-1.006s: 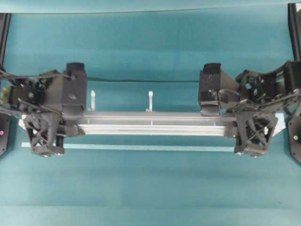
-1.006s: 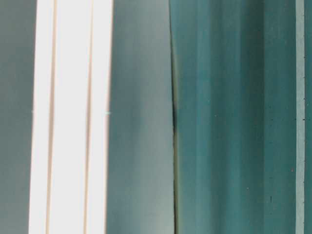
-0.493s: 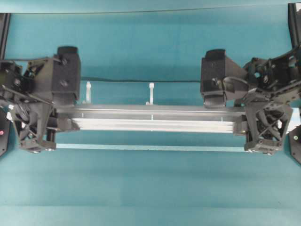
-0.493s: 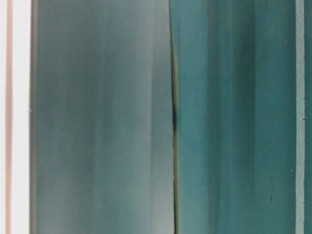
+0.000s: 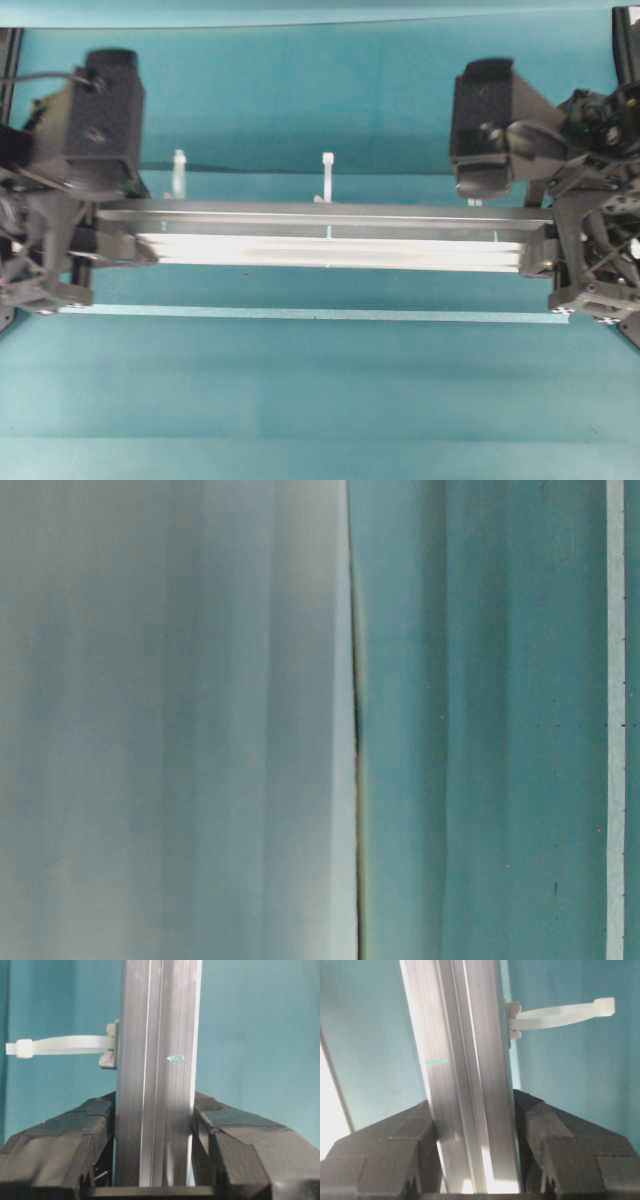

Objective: Lift the large metal rail with both hands.
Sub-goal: 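Lift the rail upward with both grippers together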

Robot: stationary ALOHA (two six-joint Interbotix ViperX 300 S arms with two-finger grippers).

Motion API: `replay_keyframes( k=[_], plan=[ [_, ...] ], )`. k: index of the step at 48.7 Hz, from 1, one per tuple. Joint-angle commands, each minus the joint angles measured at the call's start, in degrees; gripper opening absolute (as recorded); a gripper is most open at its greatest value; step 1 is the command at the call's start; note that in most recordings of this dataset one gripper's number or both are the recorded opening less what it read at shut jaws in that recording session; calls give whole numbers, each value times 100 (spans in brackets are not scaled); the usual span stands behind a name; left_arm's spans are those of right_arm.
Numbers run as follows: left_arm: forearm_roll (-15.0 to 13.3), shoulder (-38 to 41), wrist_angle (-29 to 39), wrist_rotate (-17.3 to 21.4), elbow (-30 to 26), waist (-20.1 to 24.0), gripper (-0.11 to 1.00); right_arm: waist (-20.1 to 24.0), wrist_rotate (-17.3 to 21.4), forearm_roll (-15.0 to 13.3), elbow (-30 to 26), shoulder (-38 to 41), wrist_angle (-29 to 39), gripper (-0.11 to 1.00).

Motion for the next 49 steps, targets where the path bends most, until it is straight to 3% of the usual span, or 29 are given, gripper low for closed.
replay_keyframes(
  k=[1,25,49],
  plan=[
    [44,-44,141,-62,-396,35,37,62,220,62,-448,-26,79,40],
    [44,536,1477,-62,-1617,62,37,88,264,-26,-870,-44,202,40],
    [44,615,1626,-62,-1881,62,37,88,255,-70,-1020,-53,237,40]
  ],
)
